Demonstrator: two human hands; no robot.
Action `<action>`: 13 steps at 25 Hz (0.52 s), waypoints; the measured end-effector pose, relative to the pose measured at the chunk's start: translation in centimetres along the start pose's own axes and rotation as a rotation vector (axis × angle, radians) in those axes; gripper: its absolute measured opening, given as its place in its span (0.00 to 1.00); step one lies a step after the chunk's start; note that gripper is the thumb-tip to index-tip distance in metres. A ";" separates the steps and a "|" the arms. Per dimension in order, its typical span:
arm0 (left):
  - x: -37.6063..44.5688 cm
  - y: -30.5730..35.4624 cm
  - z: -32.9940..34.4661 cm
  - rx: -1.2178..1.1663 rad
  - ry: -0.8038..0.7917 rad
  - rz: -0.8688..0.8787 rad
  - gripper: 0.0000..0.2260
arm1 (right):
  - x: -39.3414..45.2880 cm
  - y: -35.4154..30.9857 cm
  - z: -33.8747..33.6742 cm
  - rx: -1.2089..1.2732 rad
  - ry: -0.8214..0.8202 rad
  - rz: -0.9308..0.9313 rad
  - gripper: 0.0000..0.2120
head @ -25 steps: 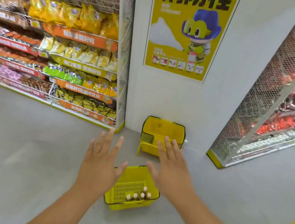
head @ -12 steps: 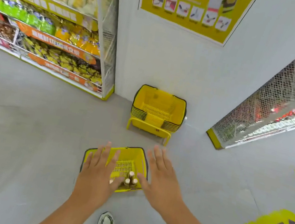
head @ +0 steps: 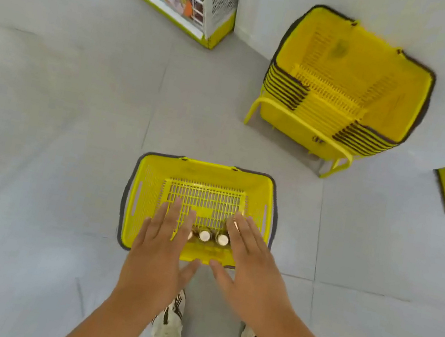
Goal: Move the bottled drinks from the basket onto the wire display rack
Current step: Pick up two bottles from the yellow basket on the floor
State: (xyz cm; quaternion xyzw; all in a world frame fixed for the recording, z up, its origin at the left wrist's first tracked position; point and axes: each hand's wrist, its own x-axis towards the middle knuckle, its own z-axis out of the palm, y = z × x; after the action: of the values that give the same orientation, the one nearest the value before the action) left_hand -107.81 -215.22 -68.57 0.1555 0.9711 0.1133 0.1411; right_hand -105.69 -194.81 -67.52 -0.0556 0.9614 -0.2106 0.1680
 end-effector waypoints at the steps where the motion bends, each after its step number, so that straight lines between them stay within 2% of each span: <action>1: 0.4 -0.9 2.9 0.006 -0.015 -0.028 0.36 | 1.1 1.4 2.5 0.012 -0.054 0.000 0.38; 5: 1.5 -3.7 13.8 0.034 -0.123 -0.094 0.37 | 4.5 6.0 11.8 -0.032 -0.200 -0.033 0.39; 7: 2.0 -4.6 17.7 0.037 -0.156 -0.118 0.34 | 6.0 7.9 15.3 -0.037 -0.263 -0.039 0.38; 13: 5.1 -7.1 23.5 -0.011 -0.166 -0.208 0.35 | 10.2 10.8 21.7 -0.001 -0.324 -0.026 0.38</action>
State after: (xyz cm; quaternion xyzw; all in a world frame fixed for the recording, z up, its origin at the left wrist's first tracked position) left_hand -107.10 -215.92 -93.63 0.0620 0.9663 0.0902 0.2331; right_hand -108.13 -195.24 -93.64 -0.1015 0.9211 -0.2005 0.3180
